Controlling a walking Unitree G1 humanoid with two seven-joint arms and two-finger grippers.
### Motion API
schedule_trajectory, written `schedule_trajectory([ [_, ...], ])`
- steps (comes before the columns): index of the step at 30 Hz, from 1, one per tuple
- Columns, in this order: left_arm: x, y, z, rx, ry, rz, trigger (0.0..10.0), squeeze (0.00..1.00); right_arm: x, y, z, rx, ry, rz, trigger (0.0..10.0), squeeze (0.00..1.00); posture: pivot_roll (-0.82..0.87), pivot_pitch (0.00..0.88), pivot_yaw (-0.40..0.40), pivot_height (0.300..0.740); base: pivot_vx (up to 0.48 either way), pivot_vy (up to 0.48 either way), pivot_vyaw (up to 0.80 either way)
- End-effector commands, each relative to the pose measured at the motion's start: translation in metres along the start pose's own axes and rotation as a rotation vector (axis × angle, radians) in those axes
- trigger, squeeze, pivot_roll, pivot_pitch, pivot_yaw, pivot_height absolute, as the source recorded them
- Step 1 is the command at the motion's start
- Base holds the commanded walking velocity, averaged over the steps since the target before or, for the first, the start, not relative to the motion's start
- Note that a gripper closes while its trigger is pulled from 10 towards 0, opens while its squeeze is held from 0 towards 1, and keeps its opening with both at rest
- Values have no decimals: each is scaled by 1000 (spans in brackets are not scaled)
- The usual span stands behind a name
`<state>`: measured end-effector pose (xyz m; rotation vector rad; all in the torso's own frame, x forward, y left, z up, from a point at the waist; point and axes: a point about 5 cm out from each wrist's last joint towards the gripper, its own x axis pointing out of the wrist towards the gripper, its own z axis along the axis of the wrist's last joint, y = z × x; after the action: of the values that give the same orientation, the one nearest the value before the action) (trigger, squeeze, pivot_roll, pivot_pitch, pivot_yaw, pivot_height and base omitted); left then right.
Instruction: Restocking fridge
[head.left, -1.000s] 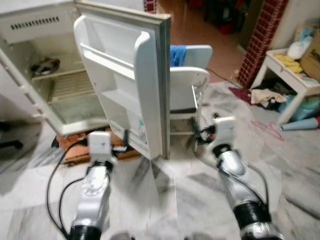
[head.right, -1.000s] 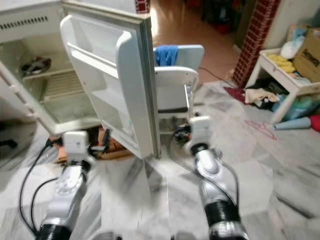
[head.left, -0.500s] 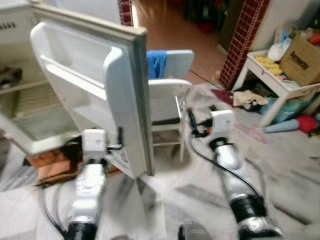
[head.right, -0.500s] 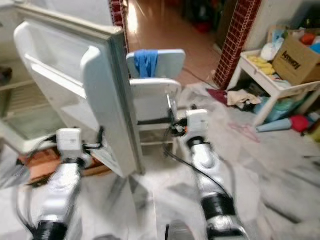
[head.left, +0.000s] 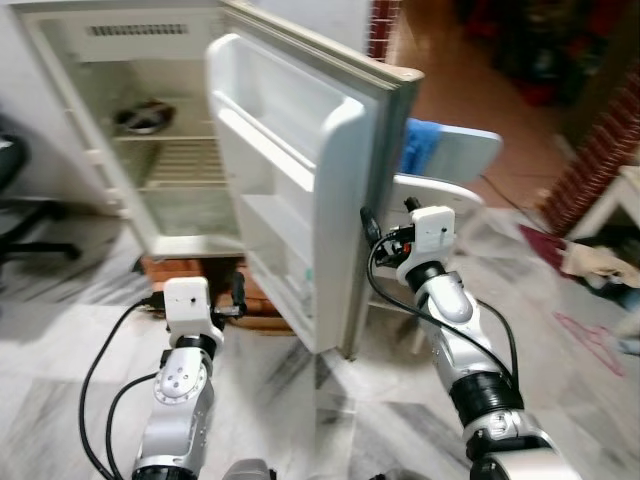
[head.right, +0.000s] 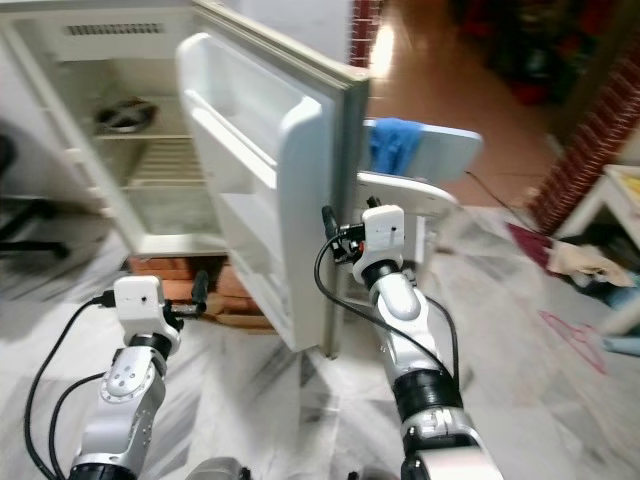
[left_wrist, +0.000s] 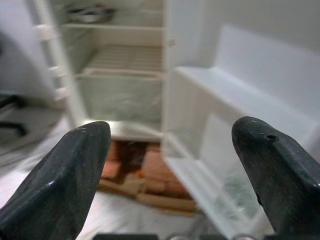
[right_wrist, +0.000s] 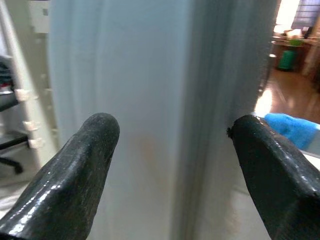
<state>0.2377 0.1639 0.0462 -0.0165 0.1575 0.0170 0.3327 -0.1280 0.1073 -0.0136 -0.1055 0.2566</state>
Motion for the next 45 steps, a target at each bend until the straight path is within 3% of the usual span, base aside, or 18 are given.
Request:
schedule_trajectory([
  [1,-9,6,1,51,-8,-24,10000,0,7,-4,7,-9,-17,-16,10000,0,23,0,-1,740,0,0,506],
  [3,-19,13,-5,91,8,-30,10000,0,14,-6,12,-24,-21,-37,10000,0,36,0,-7,740,0,0,456],
  [8,-21,19,-6,75,23,8,10000,0,21,-8,14,-2,-10,-64,10000,0,61,0,-16,740,0,0,81],
  [14,-22,18,-4,79,27,3,10000,0,27,-1,15,164,14,-46,10000,0,59,0,-13,740,0,0,0],
  [15,-22,18,-4,80,28,-3,10000,0,29,14,17,282,2,59,10000,0,59,0,-13,740,0,0,0],
  [16,-22,18,-4,80,28,-3,10000,0,29,14,17,282,2,59,10000,0,59,0,-13,740,0,0,0],
  [18,-21,17,-4,80,30,-9,10000,0,19,47,34,462,-68,374,10000,0,52,0,-5,740,0,0,0],
  [19,-21,17,-4,80,30,-9,10000,0,19,47,34,462,-68,374,10000,0,52,0,-5,740,0,0,0],
  [20,-21,17,-4,79,30,-10,10000,0,10,60,44,532,-103,528,10000,0,50,0,-6,740,0,0,0],
  [21,-21,17,-4,79,32,-12,10000,0,-12,74,56,596,-130,768,10000,0,47,0,-6,740,0,0,0],
  [22,-21,17,-4,78,33,-13,10000,0,-19,76,58,597,-127,830,10000,0,45,0,-6,740,0,0,0],
  [28,-21,16,-4,76,34,-13,10000,0,-29,59,27,508,9,809,10000,0,44,0,-7,740,0,0,0],
  [32,-22,15,-4,72,34,-11,10000,0,-36,39,4,368,128,787,10000,0,45,0,-7,740,0,0,0],
  [33,-22,15,-4,72,35,-11,10000,0,-34,19,-18,206,260,673,10000,0,45,0,-7,740,0,0,0],
  [37,-21,15,-3,72,33,-13,10000,0,-34,-15,-30,48,407,514,10000,0,47,0,-8,740,0,0,0],
  [38,-21,15,-3,72,33,-13,10000,0,-34,-15,-30,48,407,514,10000,0,47,0,-8,740,0,0,0],
  [40,-21,15,-3,73,32,-13,10000,0,-28,-39,-25,-66,383,393,10000,0,45,0,-6,740,0,0,0],
  [45,-19,15,-3,74,33,-17,10000,0,-9,-52,-2,-71,215,224,10000,0,44,0,-2,740,0,0,0],
])
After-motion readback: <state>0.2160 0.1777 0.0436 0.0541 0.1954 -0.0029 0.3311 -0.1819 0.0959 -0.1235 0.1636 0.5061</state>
